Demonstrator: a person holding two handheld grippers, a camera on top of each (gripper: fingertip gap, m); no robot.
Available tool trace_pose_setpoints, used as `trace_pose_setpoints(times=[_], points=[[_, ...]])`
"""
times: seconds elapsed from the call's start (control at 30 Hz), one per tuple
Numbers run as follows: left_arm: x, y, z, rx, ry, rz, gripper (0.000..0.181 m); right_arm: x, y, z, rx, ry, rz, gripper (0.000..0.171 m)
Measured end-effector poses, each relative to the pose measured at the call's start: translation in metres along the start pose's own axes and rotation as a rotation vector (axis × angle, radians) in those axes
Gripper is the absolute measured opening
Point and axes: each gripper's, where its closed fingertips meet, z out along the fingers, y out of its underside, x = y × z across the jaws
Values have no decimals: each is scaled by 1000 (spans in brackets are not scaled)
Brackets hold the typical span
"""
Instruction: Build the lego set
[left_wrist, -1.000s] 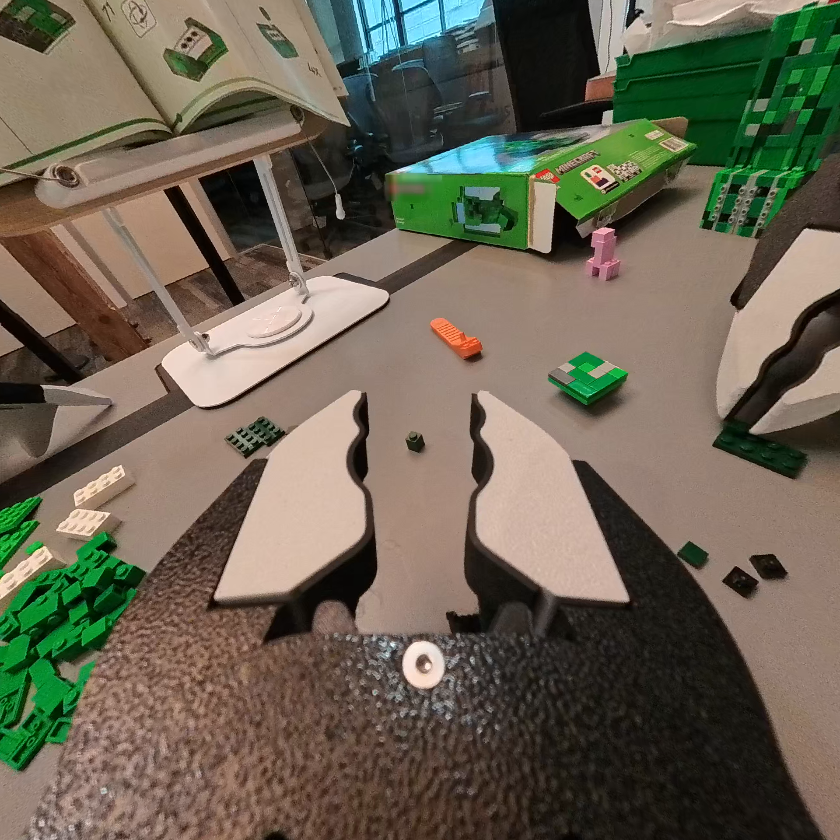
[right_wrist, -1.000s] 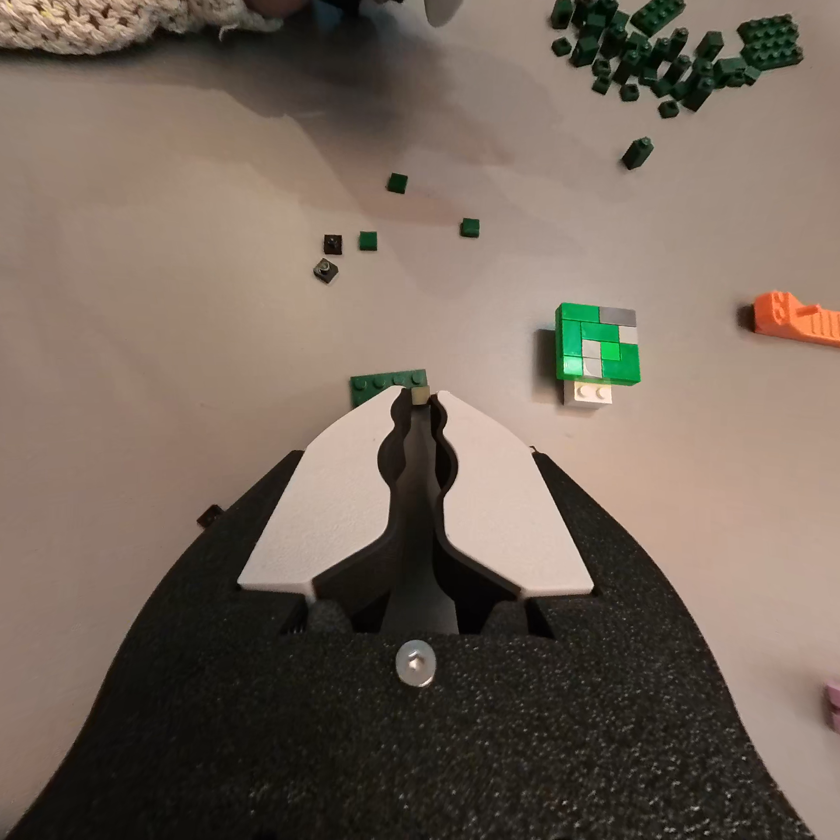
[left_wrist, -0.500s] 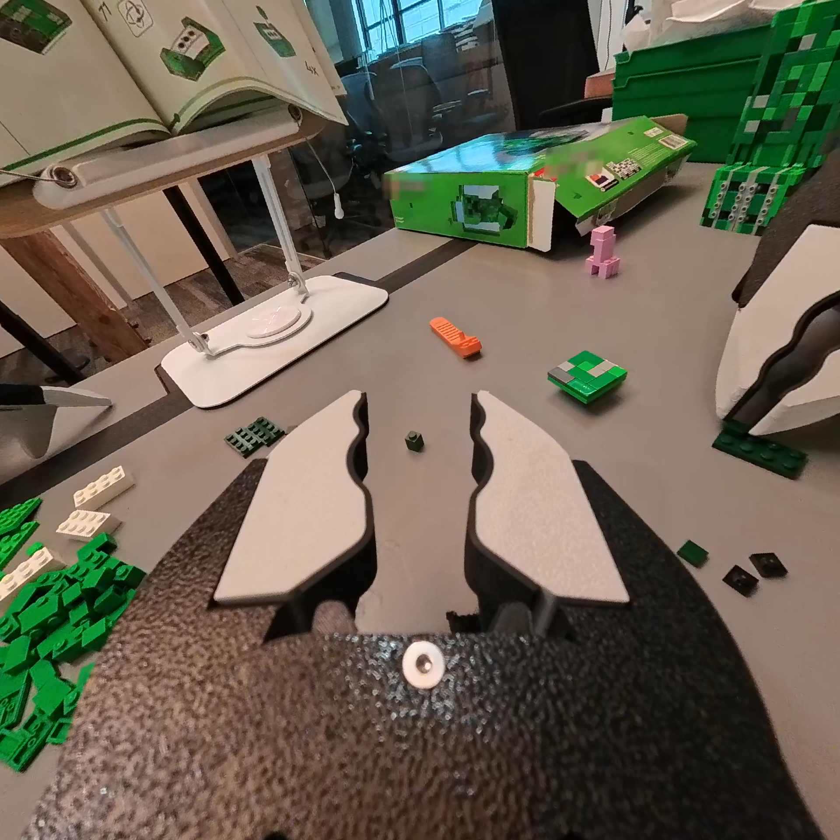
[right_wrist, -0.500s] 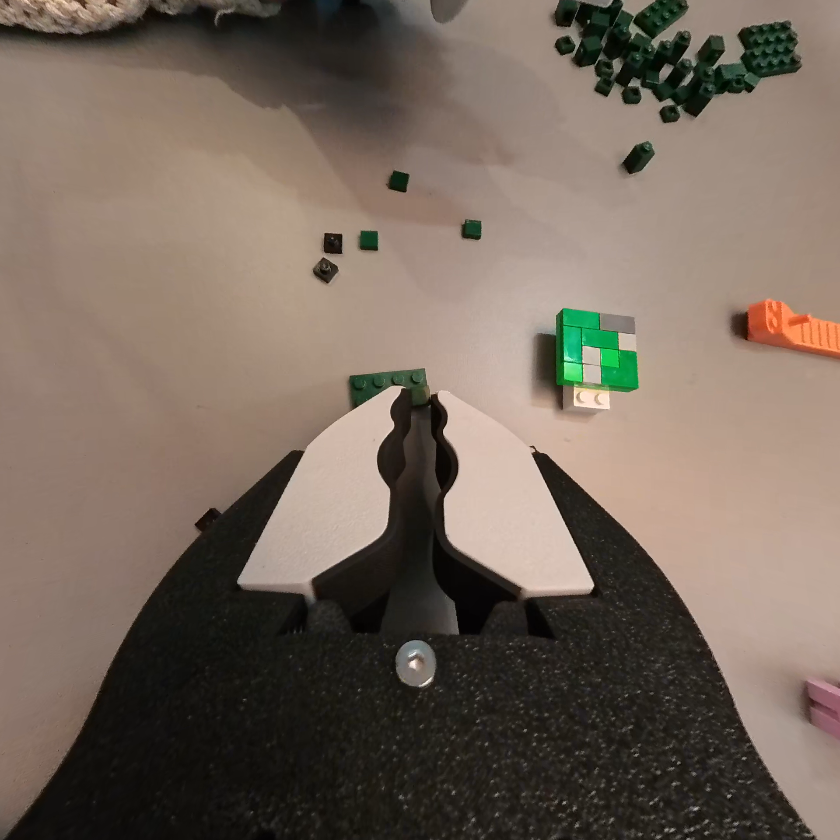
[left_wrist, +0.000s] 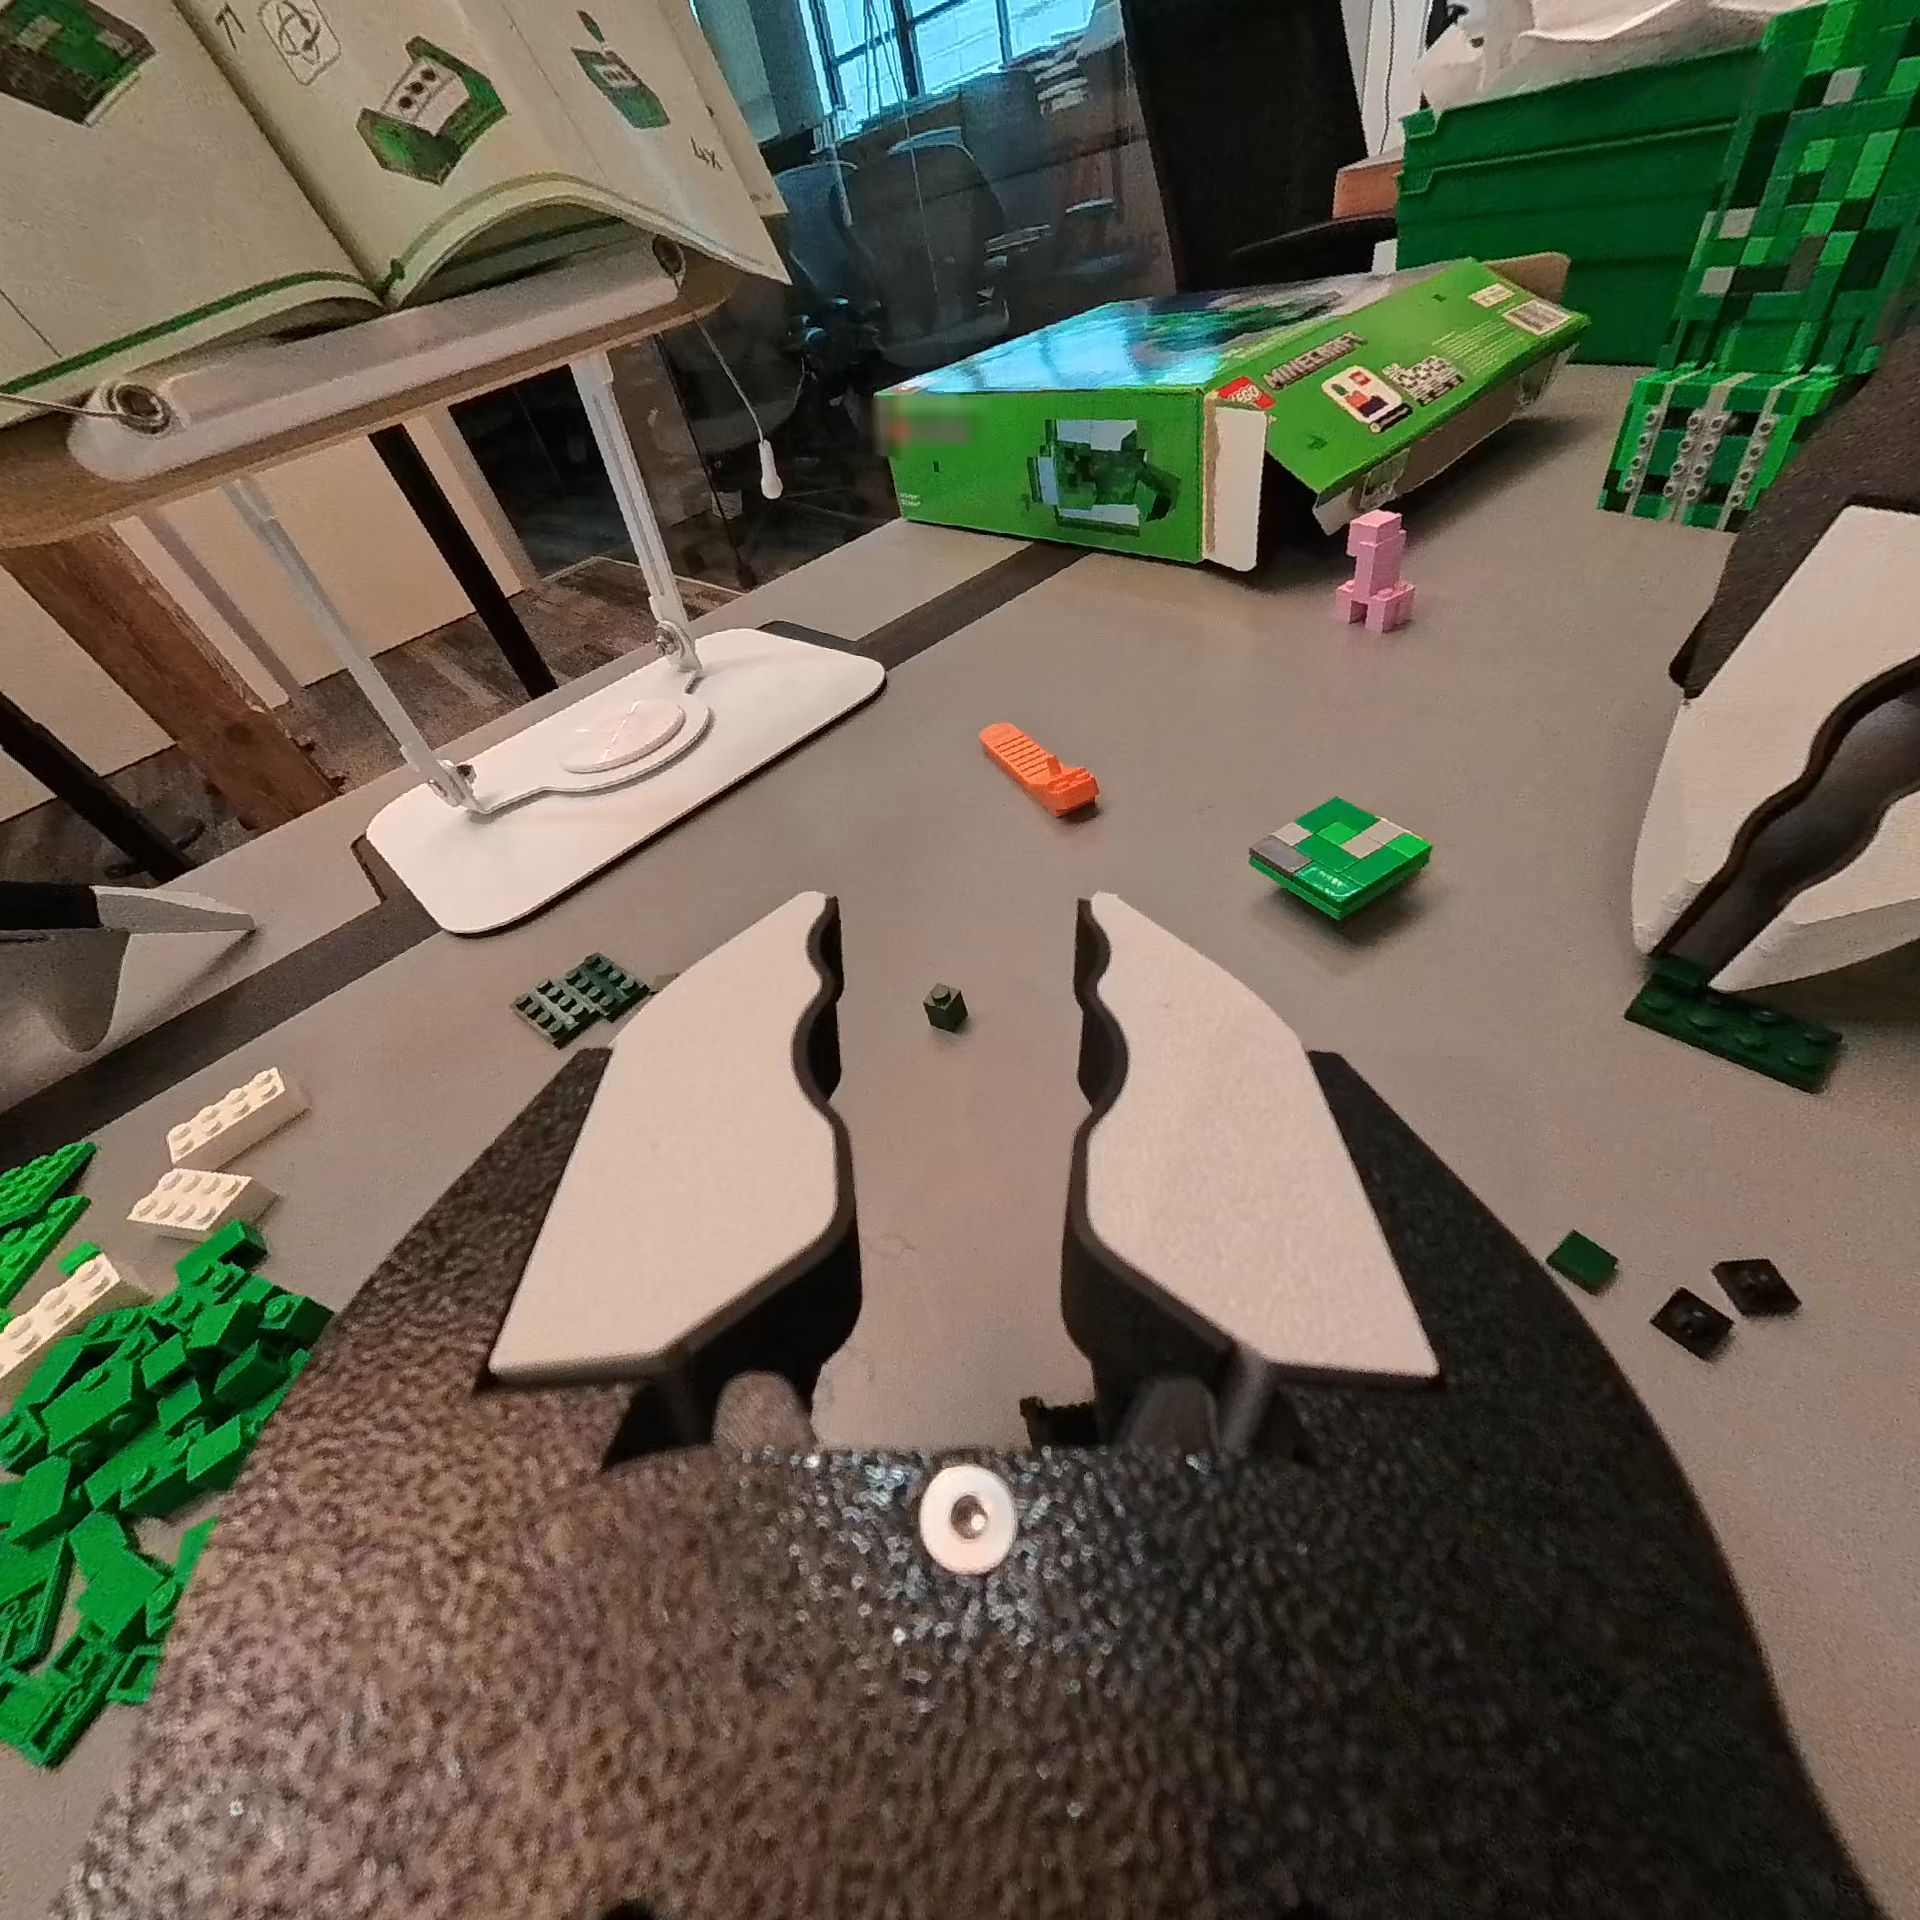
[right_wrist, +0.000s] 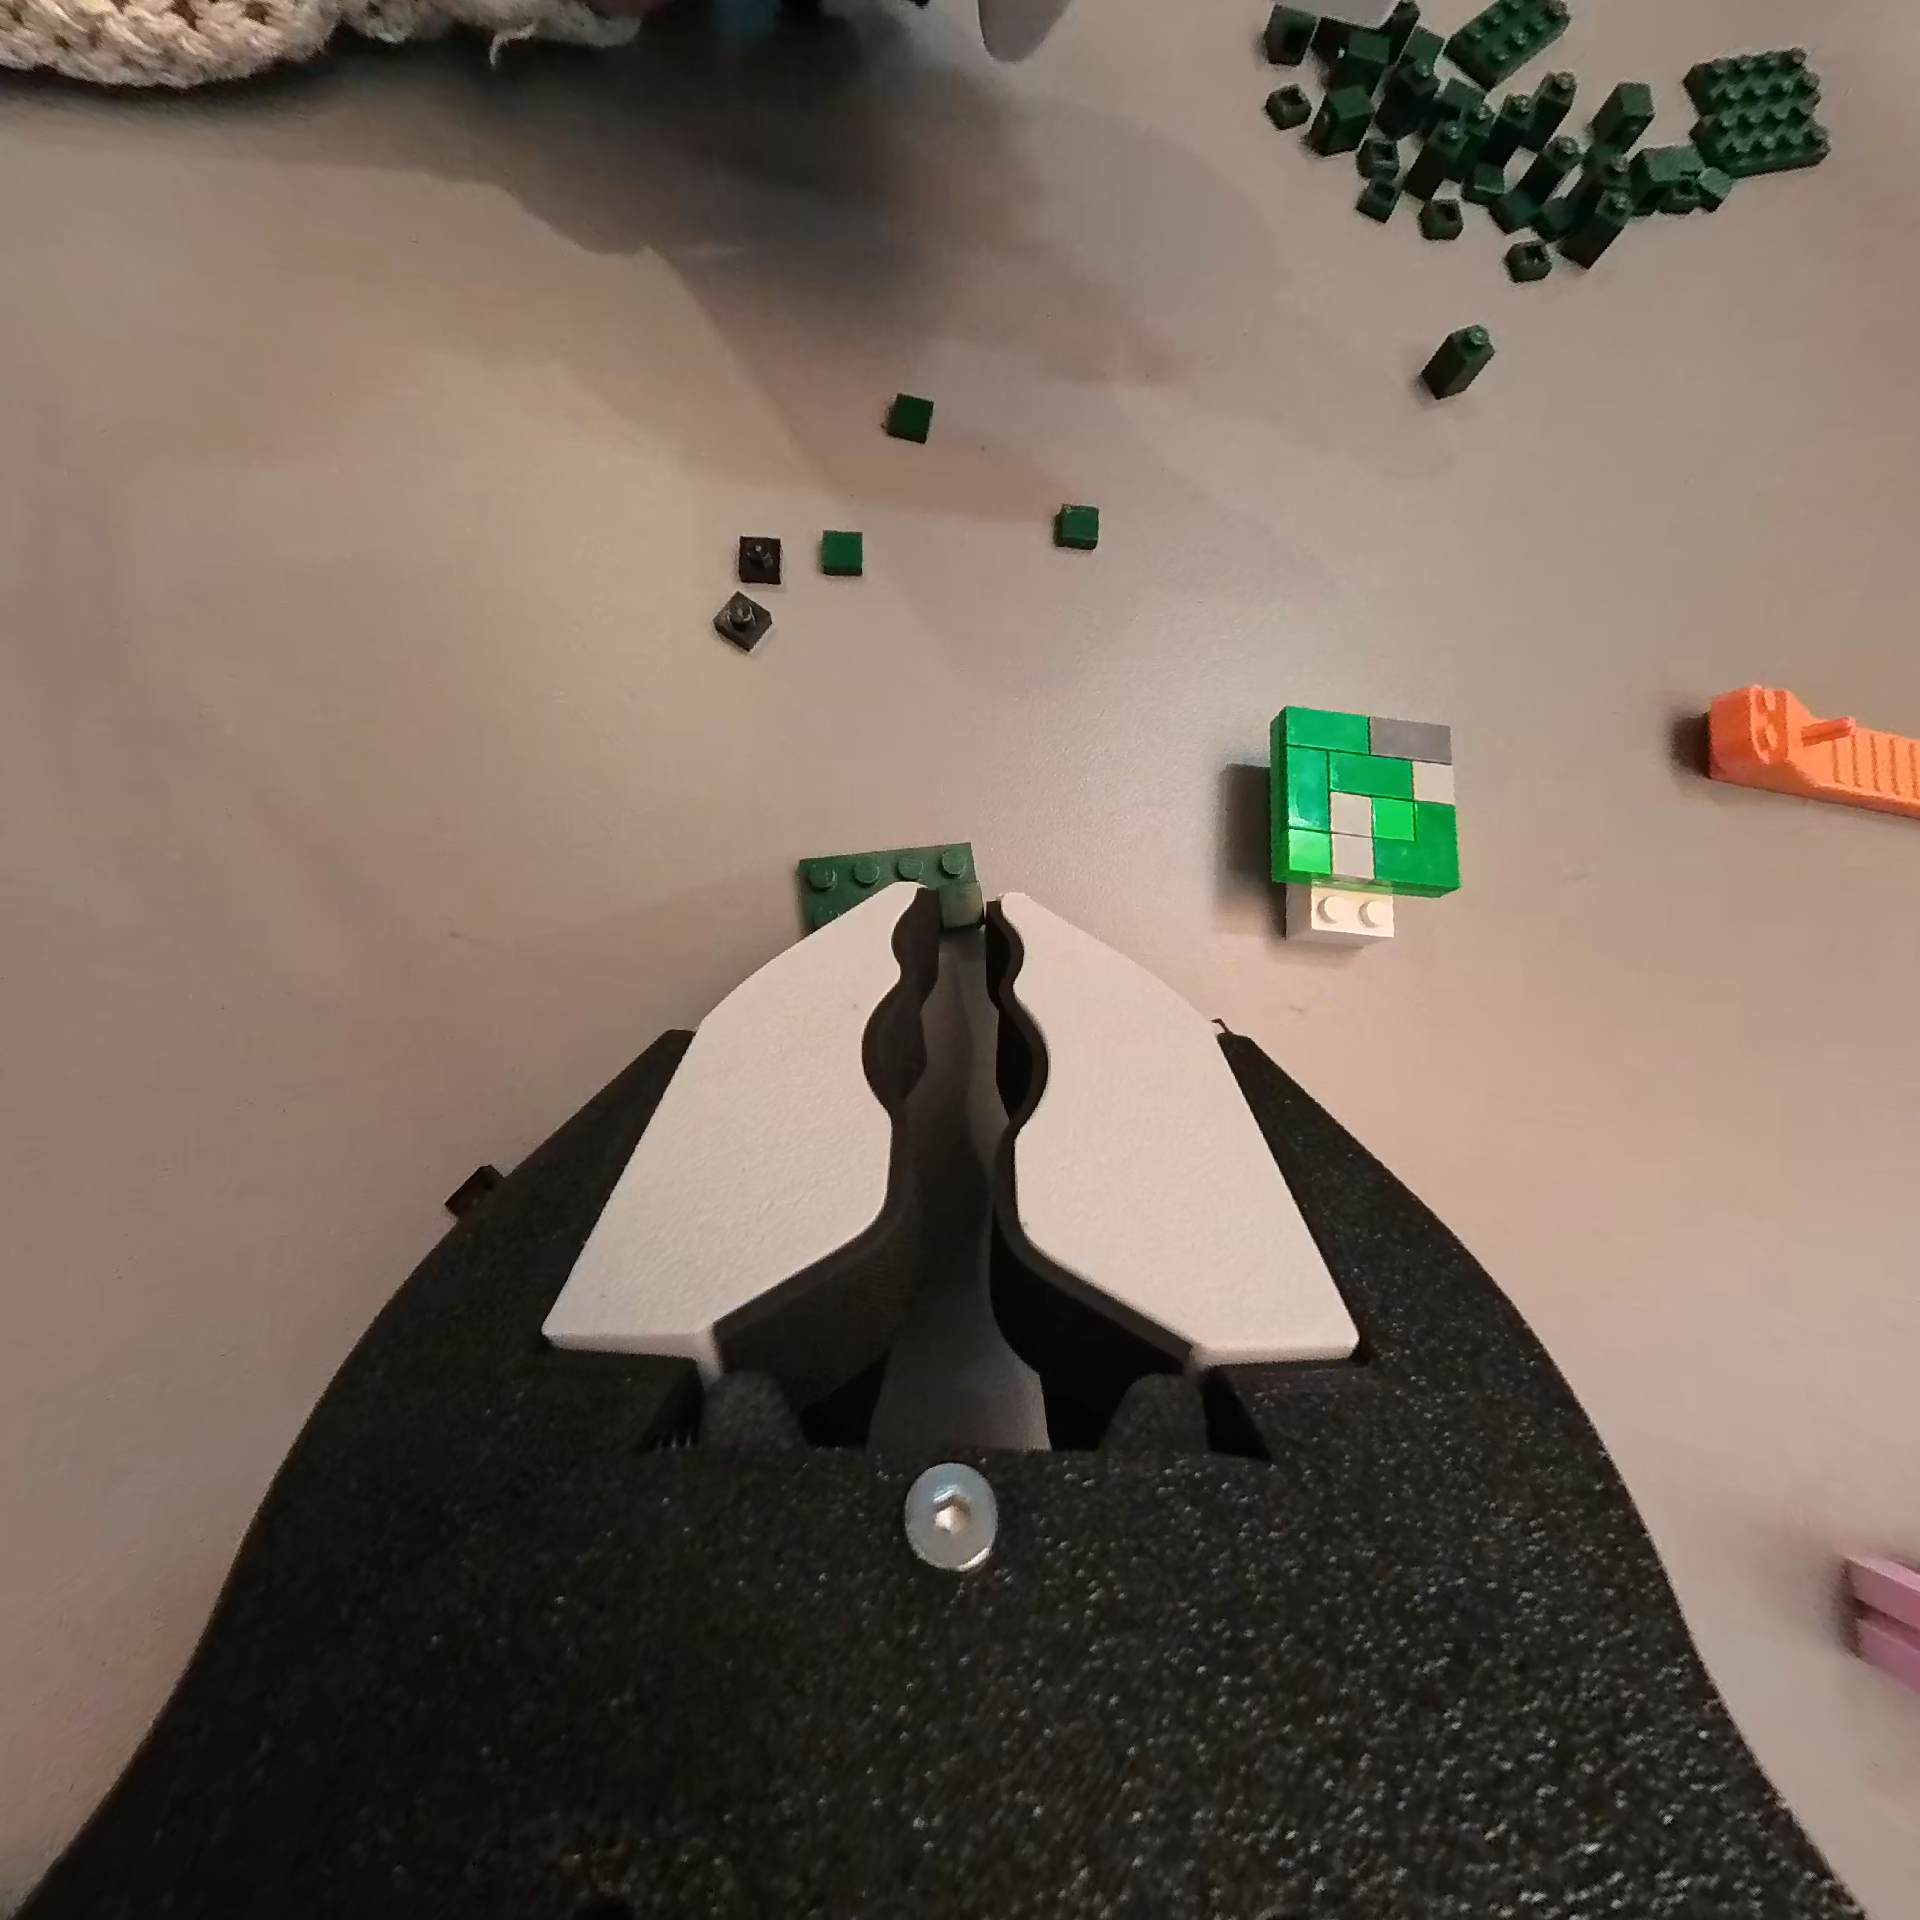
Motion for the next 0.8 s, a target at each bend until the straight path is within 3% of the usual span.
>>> trace_pose_setpoints(times=[0.8], points=[[1, 0, 0, -2, 2, 4, 42, 1, -3, -1, 20, 1, 15, 9]])
